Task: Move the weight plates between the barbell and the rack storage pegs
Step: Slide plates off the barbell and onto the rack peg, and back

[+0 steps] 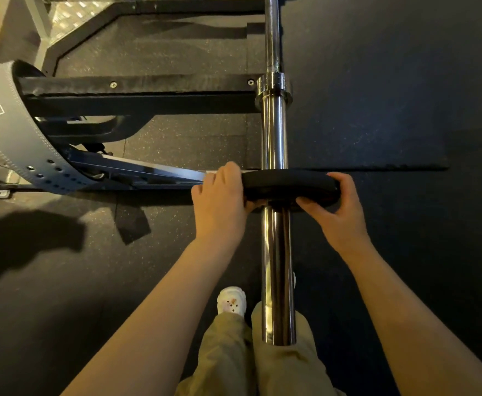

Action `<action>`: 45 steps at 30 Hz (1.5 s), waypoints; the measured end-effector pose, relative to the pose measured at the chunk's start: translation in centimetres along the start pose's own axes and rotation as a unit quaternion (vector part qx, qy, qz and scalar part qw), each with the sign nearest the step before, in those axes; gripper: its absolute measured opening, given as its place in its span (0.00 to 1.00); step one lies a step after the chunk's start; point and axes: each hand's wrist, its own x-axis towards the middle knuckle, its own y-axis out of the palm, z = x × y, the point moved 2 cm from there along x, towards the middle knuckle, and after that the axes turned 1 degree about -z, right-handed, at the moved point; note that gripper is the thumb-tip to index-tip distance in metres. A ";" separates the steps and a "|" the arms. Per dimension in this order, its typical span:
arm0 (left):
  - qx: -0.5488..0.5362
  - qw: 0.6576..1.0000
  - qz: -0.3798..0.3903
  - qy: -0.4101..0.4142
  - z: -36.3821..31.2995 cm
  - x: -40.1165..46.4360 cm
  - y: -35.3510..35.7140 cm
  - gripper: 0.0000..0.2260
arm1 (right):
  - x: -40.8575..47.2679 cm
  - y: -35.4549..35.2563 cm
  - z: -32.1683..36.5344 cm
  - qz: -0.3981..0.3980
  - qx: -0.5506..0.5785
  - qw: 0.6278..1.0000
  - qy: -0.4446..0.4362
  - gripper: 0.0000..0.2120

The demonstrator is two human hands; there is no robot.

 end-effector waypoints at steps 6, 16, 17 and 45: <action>0.107 0.988 -0.030 0.103 -4.1 0.0 -0.6 0.17 | -1.0 0.9 -2.9 0.000 0.210 0.961 0.181 0.22; -0.021 0.997 0.022 0.072 0.8 -0.4 -0.1 0.16 | -2.3 0.4 0.2 -0.034 0.027 0.998 0.044 0.22; -0.061 0.996 0.035 0.053 1.6 -0.7 0.2 0.16 | -2.8 0.7 0.5 -0.053 -0.019 0.998 0.012 0.22; -0.037 0.992 -0.006 0.119 1.5 -4.1 0.1 0.19 | -6.6 1.4 -1.4 -0.053 0.092 0.992 0.069 0.24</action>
